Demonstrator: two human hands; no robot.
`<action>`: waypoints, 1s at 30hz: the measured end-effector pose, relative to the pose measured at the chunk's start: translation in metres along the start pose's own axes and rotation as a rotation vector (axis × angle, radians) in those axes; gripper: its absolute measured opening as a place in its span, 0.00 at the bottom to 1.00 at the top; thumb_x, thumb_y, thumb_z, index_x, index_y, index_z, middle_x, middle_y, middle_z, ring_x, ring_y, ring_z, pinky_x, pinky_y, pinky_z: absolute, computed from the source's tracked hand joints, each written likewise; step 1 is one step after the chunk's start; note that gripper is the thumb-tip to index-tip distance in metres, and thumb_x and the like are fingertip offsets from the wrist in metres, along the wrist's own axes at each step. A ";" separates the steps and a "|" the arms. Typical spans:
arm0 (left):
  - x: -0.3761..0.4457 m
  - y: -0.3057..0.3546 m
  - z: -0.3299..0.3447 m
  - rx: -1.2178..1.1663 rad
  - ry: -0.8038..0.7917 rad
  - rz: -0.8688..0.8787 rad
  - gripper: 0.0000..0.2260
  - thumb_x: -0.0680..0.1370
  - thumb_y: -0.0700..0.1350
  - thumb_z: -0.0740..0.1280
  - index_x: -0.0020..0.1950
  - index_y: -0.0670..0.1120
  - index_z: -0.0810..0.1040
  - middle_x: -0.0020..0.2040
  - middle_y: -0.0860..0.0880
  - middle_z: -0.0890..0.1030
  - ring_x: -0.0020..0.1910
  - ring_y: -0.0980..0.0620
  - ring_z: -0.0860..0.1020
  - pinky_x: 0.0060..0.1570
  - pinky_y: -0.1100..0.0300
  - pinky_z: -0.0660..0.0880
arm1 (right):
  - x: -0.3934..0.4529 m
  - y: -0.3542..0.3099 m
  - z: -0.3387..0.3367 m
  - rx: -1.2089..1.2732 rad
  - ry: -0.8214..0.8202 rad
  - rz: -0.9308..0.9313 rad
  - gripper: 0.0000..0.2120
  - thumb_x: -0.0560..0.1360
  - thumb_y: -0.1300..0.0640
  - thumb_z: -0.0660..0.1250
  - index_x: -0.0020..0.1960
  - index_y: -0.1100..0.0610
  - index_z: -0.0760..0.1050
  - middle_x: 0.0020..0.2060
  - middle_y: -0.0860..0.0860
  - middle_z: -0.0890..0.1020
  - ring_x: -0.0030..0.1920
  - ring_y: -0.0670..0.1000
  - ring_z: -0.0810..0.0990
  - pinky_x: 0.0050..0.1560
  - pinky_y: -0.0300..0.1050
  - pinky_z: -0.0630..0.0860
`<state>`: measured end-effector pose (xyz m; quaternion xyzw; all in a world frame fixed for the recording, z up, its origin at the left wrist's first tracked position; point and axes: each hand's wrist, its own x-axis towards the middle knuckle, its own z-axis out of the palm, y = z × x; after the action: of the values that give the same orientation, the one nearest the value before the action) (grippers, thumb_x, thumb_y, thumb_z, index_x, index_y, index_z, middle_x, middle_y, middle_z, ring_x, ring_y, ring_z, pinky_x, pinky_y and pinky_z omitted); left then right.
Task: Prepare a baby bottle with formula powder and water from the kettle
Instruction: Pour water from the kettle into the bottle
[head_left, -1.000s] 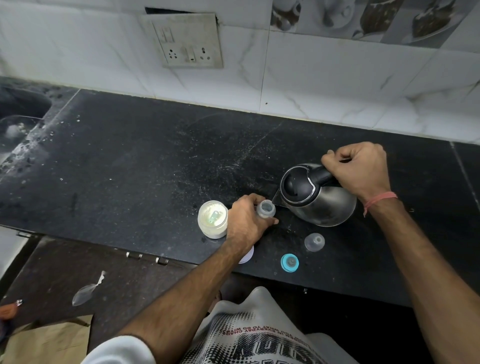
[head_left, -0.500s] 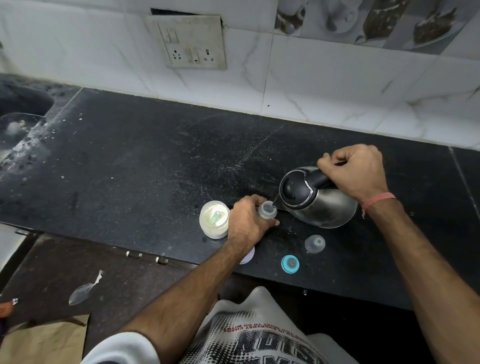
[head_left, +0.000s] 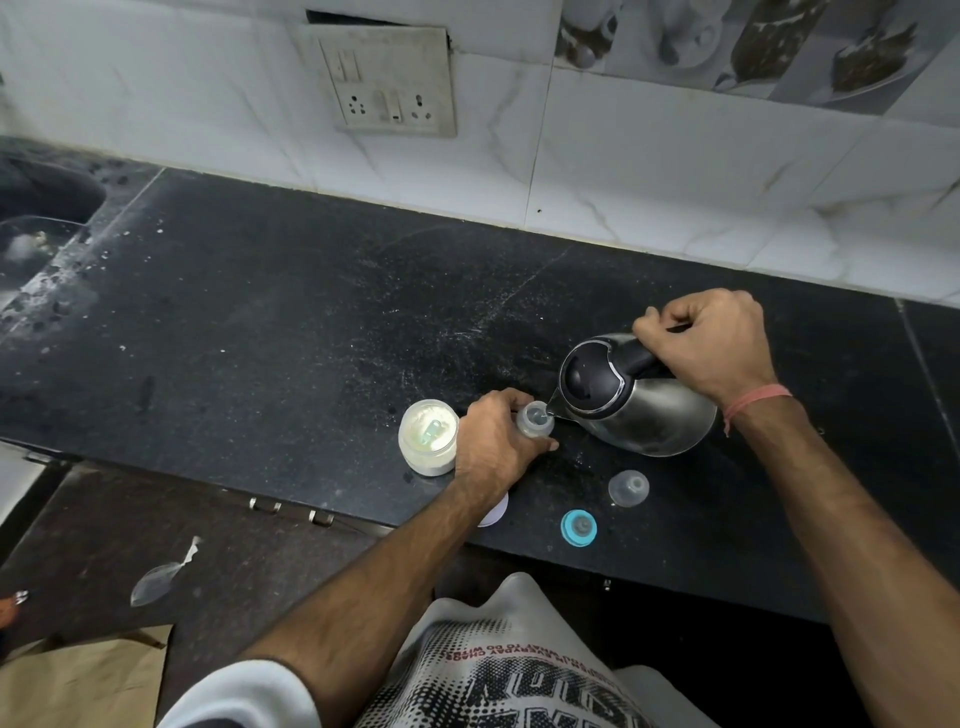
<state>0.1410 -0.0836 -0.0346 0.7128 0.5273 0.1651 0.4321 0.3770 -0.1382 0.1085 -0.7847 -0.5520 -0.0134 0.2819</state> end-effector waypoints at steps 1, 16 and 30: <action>0.000 0.000 0.000 0.002 0.001 0.002 0.26 0.65 0.53 0.92 0.60 0.53 0.89 0.53 0.56 0.90 0.52 0.56 0.88 0.57 0.49 0.87 | 0.000 0.001 0.000 0.000 -0.003 -0.001 0.25 0.78 0.53 0.71 0.24 0.58 0.72 0.19 0.51 0.71 0.24 0.56 0.74 0.46 0.42 0.70; -0.001 0.001 0.000 0.010 0.013 0.009 0.25 0.65 0.53 0.92 0.59 0.54 0.89 0.52 0.56 0.90 0.52 0.57 0.88 0.56 0.51 0.87 | 0.000 -0.001 -0.001 -0.008 -0.007 -0.005 0.25 0.78 0.50 0.70 0.25 0.59 0.74 0.20 0.52 0.73 0.26 0.58 0.75 0.46 0.44 0.74; -0.002 0.000 -0.001 -0.002 0.009 0.011 0.25 0.66 0.52 0.91 0.59 0.53 0.89 0.51 0.56 0.90 0.51 0.56 0.88 0.56 0.49 0.87 | 0.001 -0.004 -0.001 -0.046 -0.008 0.005 0.27 0.78 0.54 0.72 0.23 0.55 0.67 0.18 0.48 0.67 0.23 0.50 0.69 0.47 0.41 0.69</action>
<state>0.1400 -0.0853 -0.0334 0.7145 0.5251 0.1712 0.4295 0.3743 -0.1370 0.1108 -0.7924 -0.5505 -0.0223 0.2618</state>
